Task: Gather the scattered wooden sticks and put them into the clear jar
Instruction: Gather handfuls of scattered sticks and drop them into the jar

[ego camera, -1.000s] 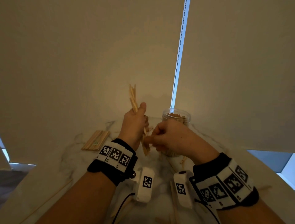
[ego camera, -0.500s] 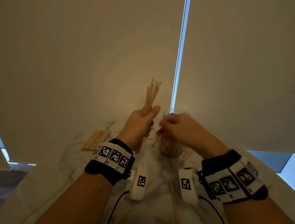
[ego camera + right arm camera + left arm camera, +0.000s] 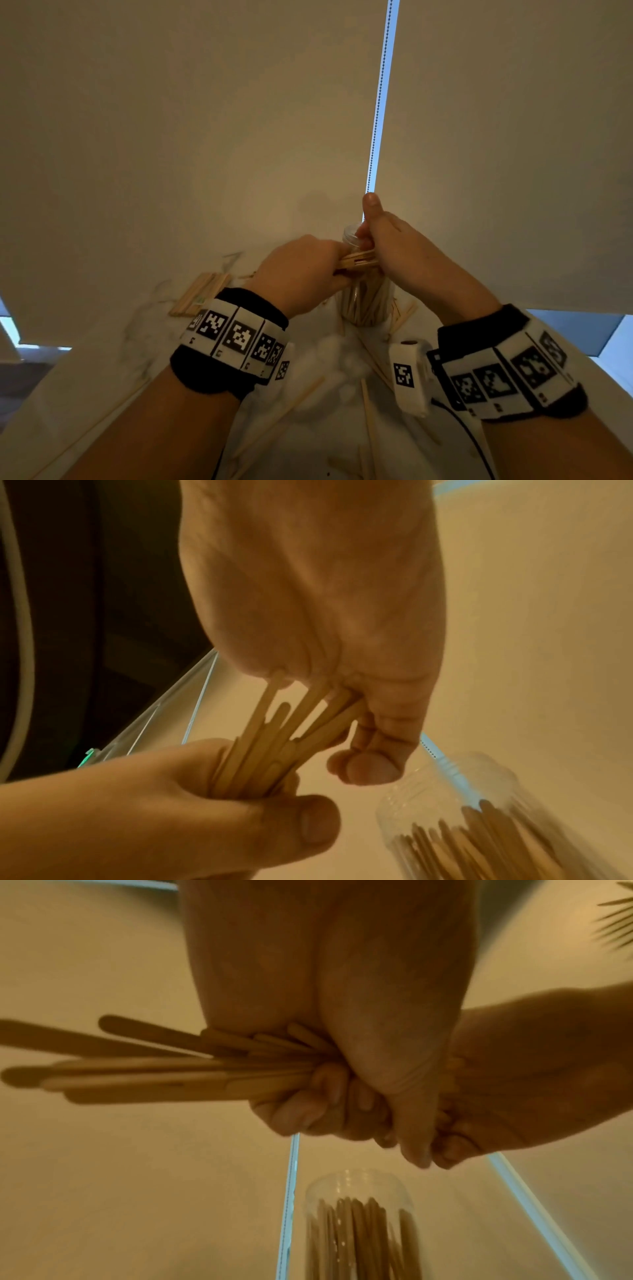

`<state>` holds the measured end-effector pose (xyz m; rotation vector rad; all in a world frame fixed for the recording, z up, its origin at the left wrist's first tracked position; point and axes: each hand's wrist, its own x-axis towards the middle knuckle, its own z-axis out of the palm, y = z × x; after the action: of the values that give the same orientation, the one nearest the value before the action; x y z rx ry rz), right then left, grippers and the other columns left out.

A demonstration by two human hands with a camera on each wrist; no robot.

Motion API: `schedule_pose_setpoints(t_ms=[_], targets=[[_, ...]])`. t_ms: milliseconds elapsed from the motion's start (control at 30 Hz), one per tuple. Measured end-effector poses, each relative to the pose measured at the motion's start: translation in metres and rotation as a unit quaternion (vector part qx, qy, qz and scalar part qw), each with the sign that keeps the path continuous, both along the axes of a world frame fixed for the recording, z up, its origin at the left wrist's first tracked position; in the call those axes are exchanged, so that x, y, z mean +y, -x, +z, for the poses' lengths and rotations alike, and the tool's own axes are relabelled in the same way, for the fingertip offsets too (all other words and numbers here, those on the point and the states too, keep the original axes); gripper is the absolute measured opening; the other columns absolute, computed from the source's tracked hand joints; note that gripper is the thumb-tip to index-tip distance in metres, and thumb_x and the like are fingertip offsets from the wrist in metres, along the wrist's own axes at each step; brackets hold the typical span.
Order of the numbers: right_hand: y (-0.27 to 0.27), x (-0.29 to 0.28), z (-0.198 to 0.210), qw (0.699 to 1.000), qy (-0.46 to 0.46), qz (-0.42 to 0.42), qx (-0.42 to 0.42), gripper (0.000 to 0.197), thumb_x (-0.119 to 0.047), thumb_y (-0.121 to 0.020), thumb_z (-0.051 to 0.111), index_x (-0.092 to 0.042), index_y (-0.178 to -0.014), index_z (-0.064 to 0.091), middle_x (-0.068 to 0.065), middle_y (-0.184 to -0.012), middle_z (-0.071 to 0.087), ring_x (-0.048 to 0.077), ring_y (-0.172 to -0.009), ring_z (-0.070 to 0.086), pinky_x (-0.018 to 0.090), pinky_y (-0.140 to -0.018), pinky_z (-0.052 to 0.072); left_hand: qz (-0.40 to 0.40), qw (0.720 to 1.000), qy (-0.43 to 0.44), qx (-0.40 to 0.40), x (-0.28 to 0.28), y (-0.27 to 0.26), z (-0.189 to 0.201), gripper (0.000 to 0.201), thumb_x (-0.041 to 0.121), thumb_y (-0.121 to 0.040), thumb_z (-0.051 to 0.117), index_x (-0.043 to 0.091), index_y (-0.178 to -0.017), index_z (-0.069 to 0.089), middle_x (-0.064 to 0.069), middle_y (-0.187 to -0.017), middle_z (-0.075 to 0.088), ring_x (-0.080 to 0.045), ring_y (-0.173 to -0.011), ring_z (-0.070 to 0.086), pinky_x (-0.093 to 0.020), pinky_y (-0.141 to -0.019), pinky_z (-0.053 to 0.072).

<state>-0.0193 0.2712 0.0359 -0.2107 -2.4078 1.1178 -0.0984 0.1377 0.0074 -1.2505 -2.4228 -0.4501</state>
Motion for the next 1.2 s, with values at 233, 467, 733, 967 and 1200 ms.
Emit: schedule_pose_setpoints(t_ms=[233,467,733,967,1200], targets=[[0.006,-0.006,-0.015,0.986,-0.149,0.043,-0.067,0.043,-0.038,-0.098,0.041,-0.022,-0.060,0.055,0.000,-0.068,0.064,0.016,-0.066,0.059,0.029,-0.062,0.043,0.089,0.994,0.063,-0.016,-0.005,0.001,-0.006,0.051,0.056,-0.082,0.069,0.018,-0.105,0.045,-0.004,-0.094,0.063,-0.024,-0.079,0.060,-0.040,-0.070,0.053],[0.007,-0.015,-0.021,0.927,-0.370,-0.047,0.043,0.046,-0.045,-0.098,0.035,-0.023,-0.061,0.053,-0.003,-0.058,0.054,0.018,-0.057,0.055,0.035,-0.059,0.050,0.025,0.990,0.012,-0.141,-0.011,-0.006,0.005,0.058,0.040,-0.074,0.083,0.018,-0.110,0.043,0.001,-0.090,0.064,-0.018,-0.075,0.059,-0.031,-0.060,0.045],[0.013,-0.007,-0.024,0.883,-0.450,-0.112,0.077,0.053,-0.047,-0.101,0.031,-0.022,-0.066,0.063,-0.003,-0.055,0.045,0.020,-0.055,0.045,0.028,-0.049,0.022,-0.046,0.980,-0.044,-0.188,-0.020,-0.007,0.023,0.089,0.047,-0.071,0.084,0.031,-0.144,0.037,0.009,-0.079,0.069,-0.003,-0.070,0.064,-0.022,-0.069,0.051],[0.003,0.026,-0.008,0.915,-0.366,-0.162,0.052,0.057,-0.041,-0.101,0.031,-0.016,-0.055,0.054,0.002,-0.048,0.042,0.025,-0.050,0.048,0.033,-0.051,0.041,0.076,0.928,-0.292,-0.219,-0.051,0.018,0.035,0.067,0.081,-0.085,0.038,0.029,-0.123,0.059,0.014,-0.096,0.073,-0.004,-0.095,0.067,-0.032,-0.084,0.051],[0.001,0.018,-0.001,0.927,-0.339,-0.145,0.066,0.058,-0.041,-0.101,0.033,-0.021,-0.048,0.040,0.001,-0.046,0.040,0.018,-0.045,0.041,0.028,-0.047,0.026,0.001,0.721,-0.480,-0.500,-0.039,0.018,0.033,0.075,0.075,-0.092,0.028,0.018,-0.126,0.060,-0.003,-0.101,0.077,-0.022,-0.104,0.071,-0.049,-0.107,0.043]])
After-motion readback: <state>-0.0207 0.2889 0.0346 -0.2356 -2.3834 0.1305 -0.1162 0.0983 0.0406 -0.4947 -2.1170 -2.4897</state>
